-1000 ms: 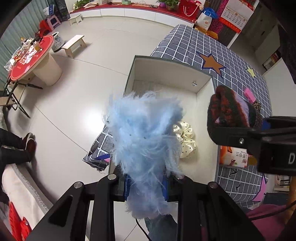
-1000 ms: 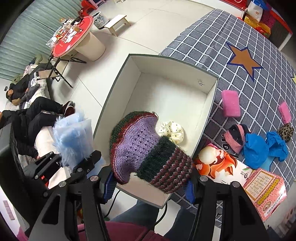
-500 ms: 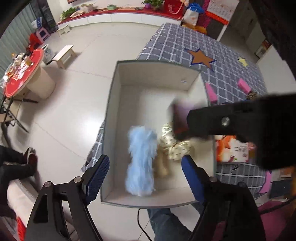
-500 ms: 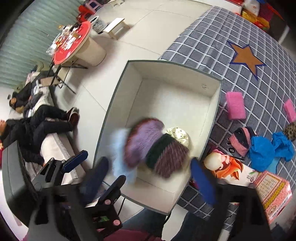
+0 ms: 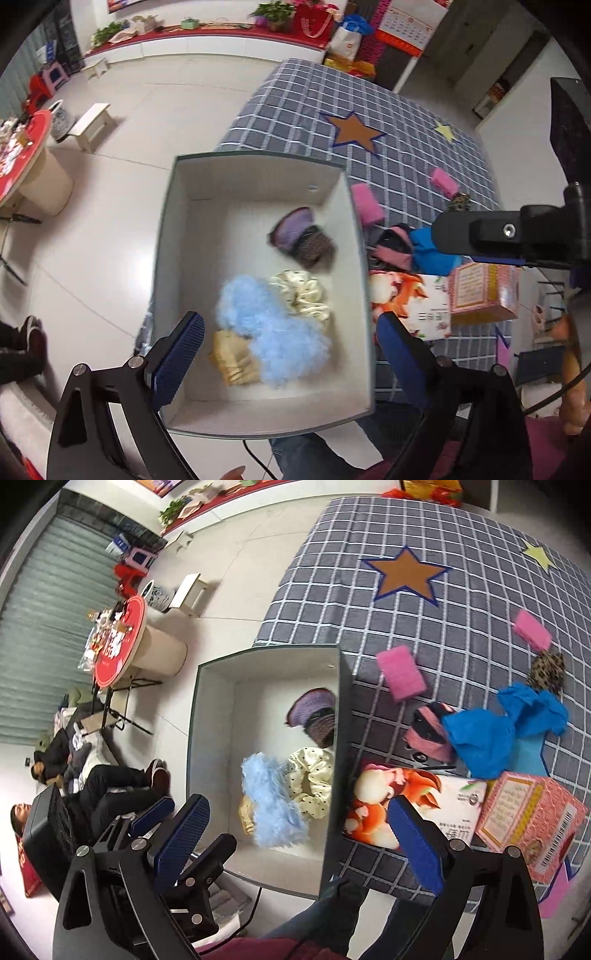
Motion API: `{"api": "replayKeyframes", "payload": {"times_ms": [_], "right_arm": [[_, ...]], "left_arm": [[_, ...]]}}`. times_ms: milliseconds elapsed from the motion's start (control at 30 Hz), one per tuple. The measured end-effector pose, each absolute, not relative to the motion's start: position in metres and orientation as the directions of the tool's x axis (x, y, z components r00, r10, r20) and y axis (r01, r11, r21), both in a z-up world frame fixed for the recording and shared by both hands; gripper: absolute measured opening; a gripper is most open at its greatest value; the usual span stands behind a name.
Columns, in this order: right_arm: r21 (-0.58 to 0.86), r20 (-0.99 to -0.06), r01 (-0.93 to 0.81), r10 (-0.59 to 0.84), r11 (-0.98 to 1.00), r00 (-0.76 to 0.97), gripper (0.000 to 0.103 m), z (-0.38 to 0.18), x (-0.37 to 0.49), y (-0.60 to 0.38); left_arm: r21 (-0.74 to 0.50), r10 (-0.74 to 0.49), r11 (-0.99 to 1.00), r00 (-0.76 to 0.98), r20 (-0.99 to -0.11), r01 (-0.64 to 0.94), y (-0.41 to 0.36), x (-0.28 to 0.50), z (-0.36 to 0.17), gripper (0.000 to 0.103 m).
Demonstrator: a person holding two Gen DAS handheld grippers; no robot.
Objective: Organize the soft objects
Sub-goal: 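Move both tools back toward the pink foam blocks and leopard fabric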
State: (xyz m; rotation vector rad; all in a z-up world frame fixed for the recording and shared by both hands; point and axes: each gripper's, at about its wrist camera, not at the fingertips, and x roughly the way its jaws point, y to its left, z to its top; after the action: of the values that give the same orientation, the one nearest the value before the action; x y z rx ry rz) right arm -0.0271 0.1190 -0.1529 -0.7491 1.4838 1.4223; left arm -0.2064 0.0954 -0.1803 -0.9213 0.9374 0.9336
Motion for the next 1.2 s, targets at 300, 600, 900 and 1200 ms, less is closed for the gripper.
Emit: {"api": "replayKeyframes", "payload": {"times_ms": [300, 600, 900, 1200], "right_arm": [[0.431, -0.896, -0.860, 0.240, 0.272, -0.373, 0.102, -0.145, 0.019, 0.094], [0.429, -0.895, -0.847, 0.276, 0.314, -0.352, 0.102, -0.140, 0.040, 0.078], [0.468, -0.868, -0.790, 0.375, 0.396, -0.326, 0.102, -0.112, 0.097, 0.060], [0.372, -0.920, -0.702, 0.342, 0.607, -0.192, 0.102, -0.133, 0.221, 0.023]], "left_arm": [[-0.287, 0.185, 0.405, 0.385, -0.904, -0.868, 0.091, -0.175, -0.172, 0.096], [-0.284, 0.179, 0.442, 0.394, -0.902, -0.851, 0.089, -0.156, -0.167, 0.096], [-0.218, 0.198, 0.534, 0.372, -0.907, -0.817, 0.098, -0.121, -0.146, 0.096], [-0.125, 0.195, 0.591, 0.292, -0.936, -0.797, 0.128, -0.053, -0.154, 0.096]]}}
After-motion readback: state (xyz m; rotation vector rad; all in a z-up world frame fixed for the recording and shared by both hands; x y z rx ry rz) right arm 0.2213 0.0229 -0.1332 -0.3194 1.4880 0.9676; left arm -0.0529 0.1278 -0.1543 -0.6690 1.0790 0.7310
